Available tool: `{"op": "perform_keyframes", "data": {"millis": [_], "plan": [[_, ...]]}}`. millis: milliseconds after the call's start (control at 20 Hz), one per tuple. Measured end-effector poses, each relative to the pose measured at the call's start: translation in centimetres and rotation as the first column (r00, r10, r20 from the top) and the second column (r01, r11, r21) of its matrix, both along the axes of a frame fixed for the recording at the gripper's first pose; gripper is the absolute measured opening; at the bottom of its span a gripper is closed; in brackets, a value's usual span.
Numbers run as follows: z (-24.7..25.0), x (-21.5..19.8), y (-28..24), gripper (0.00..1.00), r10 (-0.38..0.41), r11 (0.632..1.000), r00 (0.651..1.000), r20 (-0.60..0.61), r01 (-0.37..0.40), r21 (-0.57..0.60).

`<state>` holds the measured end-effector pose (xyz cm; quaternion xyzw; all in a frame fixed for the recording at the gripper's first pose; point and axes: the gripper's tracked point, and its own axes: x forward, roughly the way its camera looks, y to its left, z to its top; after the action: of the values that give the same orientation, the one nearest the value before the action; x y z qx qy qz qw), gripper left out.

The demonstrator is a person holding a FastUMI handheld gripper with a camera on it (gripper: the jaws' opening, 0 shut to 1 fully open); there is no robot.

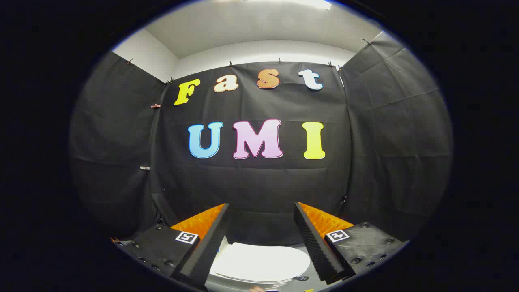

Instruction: Open the toilet lid.

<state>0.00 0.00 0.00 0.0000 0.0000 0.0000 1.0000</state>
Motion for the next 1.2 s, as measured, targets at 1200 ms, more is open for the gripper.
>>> {"op": "perform_keyframes", "data": {"millis": [1200], "plan": [[0.02,-0.77,-0.51,0.99,-0.011,1.0,1.0,0.025,0.011,-0.006]]}}
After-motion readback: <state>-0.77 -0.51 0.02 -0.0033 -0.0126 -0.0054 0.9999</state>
